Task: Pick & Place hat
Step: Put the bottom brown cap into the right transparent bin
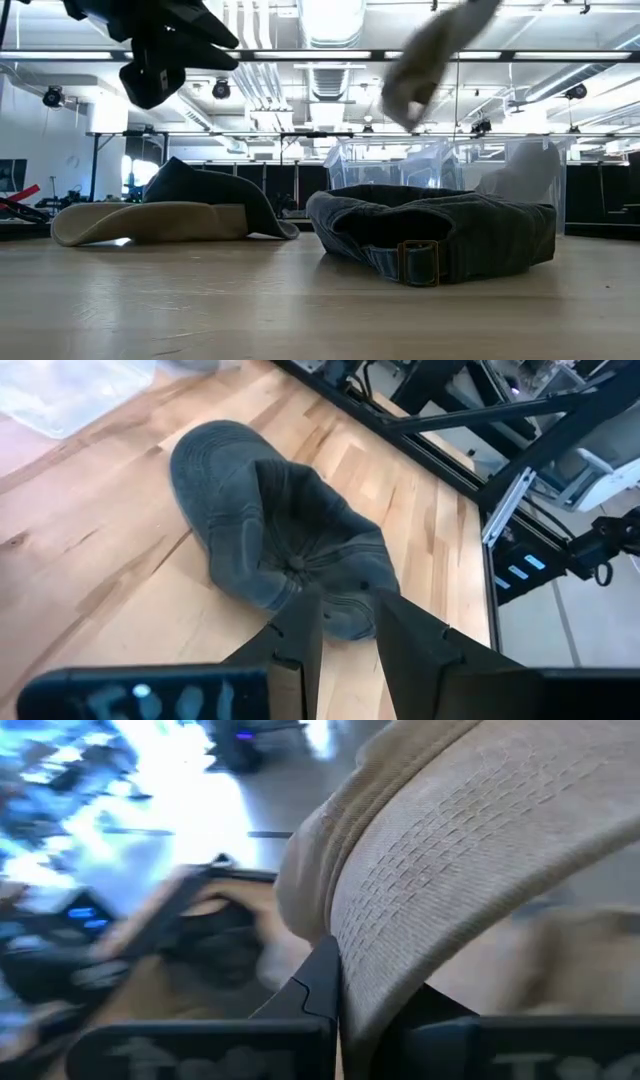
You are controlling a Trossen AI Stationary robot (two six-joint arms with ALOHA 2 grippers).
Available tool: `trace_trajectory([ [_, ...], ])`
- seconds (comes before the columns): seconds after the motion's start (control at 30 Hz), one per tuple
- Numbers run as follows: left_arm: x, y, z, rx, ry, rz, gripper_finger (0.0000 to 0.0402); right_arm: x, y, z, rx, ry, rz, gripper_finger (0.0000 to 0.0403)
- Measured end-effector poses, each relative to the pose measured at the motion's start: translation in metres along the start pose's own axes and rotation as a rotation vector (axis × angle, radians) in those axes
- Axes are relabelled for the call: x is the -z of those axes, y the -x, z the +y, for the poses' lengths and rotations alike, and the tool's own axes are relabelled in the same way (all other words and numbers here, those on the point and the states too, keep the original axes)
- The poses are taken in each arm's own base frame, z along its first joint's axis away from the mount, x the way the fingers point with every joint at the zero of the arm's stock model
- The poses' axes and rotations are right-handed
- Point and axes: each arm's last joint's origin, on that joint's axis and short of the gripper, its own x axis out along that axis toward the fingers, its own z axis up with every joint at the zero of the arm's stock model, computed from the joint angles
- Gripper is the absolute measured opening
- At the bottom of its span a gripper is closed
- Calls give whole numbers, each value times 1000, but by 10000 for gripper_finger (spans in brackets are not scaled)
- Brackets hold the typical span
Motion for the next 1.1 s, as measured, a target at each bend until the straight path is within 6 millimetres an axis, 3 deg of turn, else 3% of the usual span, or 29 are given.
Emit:
trace_trajectory([
  [0.17,-1,-1,3,-33,-3,-23,87,-15,-5,-44,250,2,1,13],
  [0.37,-4,-3,7,-65,2,-45,87,-15,-28,-61,319,-59,181,13],
  [0.53,-7,-5,11,-85,7,-50,87,0,-52,-71,288,-100,386,13],
  [0.87,-9,-6,12,-90,19,-54,87,42,-114,-91,231,-203,555,13],
  [1.1,-9,-6,12,-84,39,-52,87,56,-126,-106,327,-270,570,16],
])
